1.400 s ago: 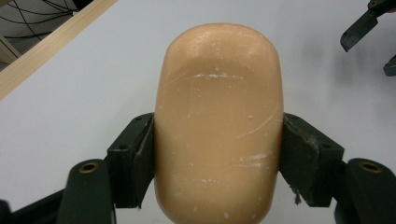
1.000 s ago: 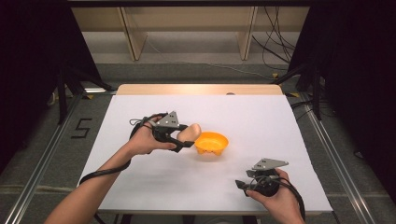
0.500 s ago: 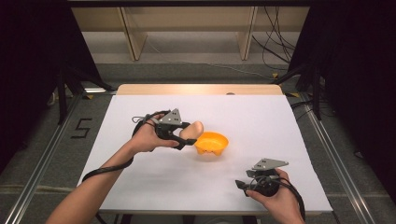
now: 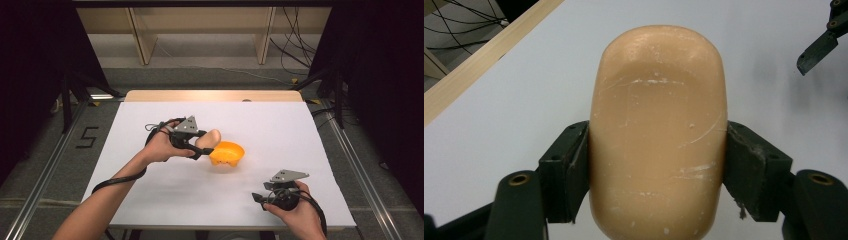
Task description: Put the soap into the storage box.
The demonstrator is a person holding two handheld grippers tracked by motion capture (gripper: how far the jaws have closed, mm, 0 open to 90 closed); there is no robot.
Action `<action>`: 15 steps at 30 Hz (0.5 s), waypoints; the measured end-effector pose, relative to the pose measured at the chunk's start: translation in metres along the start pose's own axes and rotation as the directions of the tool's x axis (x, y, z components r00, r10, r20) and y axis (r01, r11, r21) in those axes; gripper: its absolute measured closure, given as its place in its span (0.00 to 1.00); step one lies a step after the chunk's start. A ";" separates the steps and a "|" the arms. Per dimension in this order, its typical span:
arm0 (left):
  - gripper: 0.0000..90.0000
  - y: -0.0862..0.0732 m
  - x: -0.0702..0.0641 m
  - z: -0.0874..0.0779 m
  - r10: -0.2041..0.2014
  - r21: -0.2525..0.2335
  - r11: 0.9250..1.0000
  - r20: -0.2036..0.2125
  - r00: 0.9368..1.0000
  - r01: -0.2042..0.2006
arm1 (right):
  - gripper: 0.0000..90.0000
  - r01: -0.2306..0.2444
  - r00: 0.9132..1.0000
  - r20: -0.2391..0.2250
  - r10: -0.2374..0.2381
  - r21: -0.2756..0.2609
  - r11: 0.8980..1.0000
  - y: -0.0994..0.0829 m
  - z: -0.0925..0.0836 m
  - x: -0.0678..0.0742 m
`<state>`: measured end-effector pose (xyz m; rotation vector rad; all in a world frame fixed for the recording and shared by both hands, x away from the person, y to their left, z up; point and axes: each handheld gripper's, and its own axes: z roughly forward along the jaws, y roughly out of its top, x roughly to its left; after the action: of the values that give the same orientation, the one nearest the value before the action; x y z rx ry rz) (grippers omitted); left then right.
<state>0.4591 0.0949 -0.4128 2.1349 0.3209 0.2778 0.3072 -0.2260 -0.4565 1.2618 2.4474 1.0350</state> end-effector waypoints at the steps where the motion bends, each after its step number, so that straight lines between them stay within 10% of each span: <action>1: 0.36 0.001 0.000 0.000 0.000 0.005 1.000 0.004 1.000 0.000 | 0.46 0.003 1.000 -0.001 -0.003 -0.005 1.000 0.000 0.000 0.000; 15: 0.36 0.004 -0.002 0.007 -0.015 0.000 1.000 0.014 1.000 0.015 | 0.46 0.008 1.000 0.004 -0.008 -0.010 1.000 0.001 -0.001 0.001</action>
<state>0.4596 0.0864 -0.4131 2.1330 0.3288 0.2545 0.3067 -0.2260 -0.4553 1.2487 2.4387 1.0404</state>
